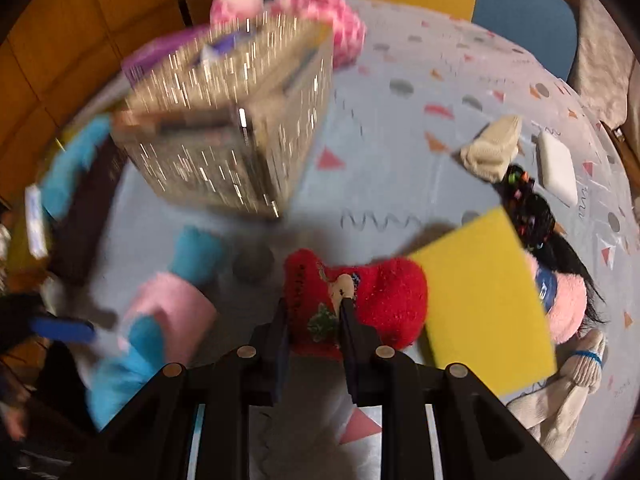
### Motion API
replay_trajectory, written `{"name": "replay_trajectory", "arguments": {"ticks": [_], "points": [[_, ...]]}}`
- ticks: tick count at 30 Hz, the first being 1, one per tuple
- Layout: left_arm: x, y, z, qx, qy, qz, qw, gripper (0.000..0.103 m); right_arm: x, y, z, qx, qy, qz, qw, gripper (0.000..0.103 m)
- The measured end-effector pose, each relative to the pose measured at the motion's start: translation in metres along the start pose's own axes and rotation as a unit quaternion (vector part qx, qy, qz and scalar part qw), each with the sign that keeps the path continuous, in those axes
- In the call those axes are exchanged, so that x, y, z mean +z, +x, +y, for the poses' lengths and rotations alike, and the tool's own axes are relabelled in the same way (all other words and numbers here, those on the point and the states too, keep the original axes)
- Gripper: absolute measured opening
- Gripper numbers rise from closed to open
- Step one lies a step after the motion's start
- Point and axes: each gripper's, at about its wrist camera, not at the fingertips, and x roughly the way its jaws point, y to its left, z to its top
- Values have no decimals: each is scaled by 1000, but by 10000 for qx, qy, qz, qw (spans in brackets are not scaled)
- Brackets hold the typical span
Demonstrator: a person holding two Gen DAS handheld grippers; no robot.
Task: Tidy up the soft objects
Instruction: 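Lift the blue-and-pink plush with the left tool while the right tool grasps the red plush, then carry the blue-and-pink plush into the gold tray and release it while the right tool holds the red plush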
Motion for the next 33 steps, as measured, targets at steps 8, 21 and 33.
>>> {"name": "replay_trajectory", "arguments": {"ticks": [8,21,33], "points": [[18,33,-6,198,-447,155,9987,77,8,16,-26,524,506,118,9973,25],[1,-14,-46,884,912,-1167,9850,53,-1,23,-25,507,346,1,9981,25],[2,-117,-12,1451,462,-2465,9571,55,-15,26,8,129,-51,-149,9998,26]]}}
